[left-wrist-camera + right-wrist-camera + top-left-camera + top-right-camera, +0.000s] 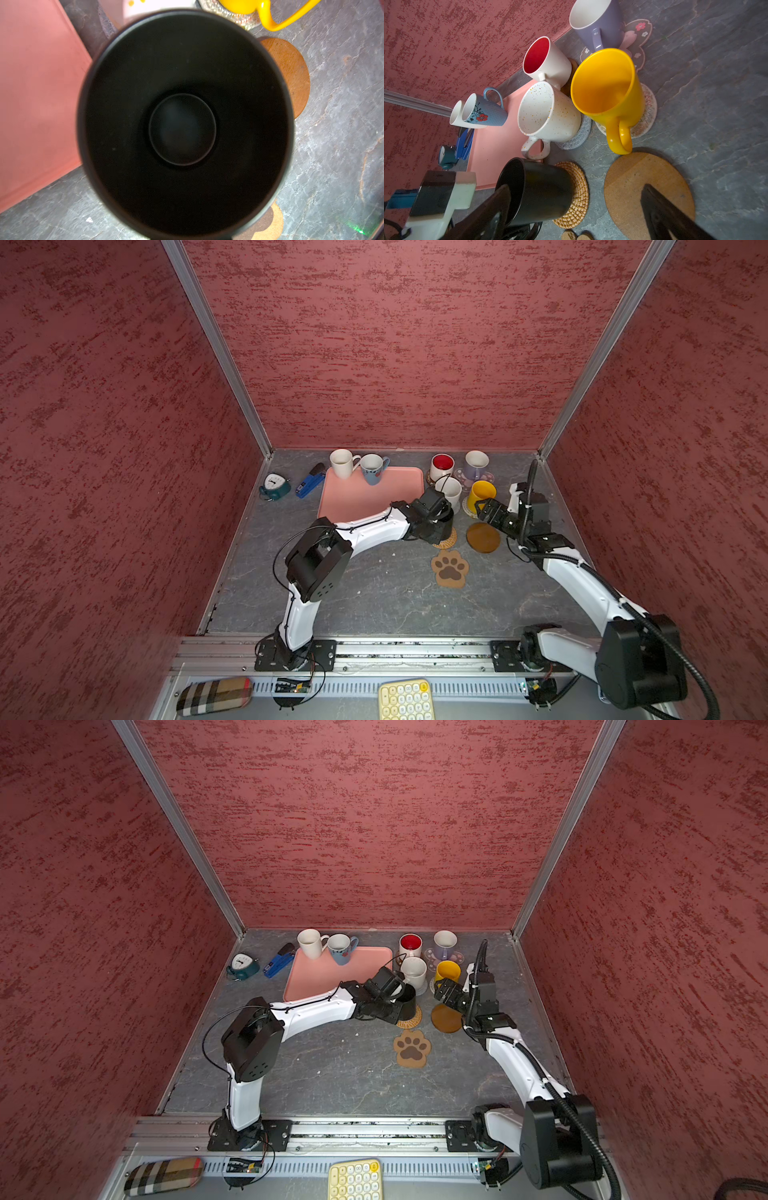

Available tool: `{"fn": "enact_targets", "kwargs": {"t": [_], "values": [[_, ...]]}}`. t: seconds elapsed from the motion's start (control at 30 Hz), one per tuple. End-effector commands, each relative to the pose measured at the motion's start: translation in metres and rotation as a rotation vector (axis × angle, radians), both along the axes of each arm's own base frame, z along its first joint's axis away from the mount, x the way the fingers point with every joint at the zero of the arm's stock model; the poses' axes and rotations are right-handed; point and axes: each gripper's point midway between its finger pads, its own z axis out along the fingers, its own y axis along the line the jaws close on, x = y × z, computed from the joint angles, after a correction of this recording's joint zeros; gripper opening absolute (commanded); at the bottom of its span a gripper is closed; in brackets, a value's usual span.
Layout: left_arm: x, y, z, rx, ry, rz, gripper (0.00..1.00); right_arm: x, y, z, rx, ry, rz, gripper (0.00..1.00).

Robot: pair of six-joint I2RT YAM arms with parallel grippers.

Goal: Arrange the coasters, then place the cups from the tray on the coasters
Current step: 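Lower the black mug onto the rattan coaster and open the left gripper, then raise the left gripper and move it toward the blue floral mug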

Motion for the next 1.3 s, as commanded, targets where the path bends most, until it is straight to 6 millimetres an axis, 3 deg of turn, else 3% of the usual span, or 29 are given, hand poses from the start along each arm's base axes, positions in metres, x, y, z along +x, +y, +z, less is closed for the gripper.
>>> {"fn": "enact_targets", "kwargs": {"t": [0.0,0.3,0.43,0.83,1.03,1.27], "values": [[0.023,-0.02,0.023,-0.096,-0.081,0.02,0.0,-0.001,-0.001,0.002,-0.002,-0.017,0.007,0.99],[0.016,-0.018,0.011,-0.091,-0.056,0.02,0.02,-0.001,-0.001,0.002,-0.006,-0.021,0.007,0.99],[0.012,-0.018,0.009,-0.078,-0.055,0.014,0.19,0.0,-0.001,0.003,-0.004,-0.021,0.008,0.99],[0.006,-0.02,0.027,-0.071,-0.106,0.008,0.58,-0.003,-0.003,0.006,-0.008,-0.028,0.004,0.99],[-0.001,-0.014,0.058,-0.076,-0.17,0.012,0.78,-0.008,-0.001,0.018,-0.025,-0.059,0.033,0.99],[-0.004,0.016,0.115,-0.125,-0.261,0.081,0.87,-0.011,0.005,0.033,-0.042,-0.069,0.081,0.94]]}}
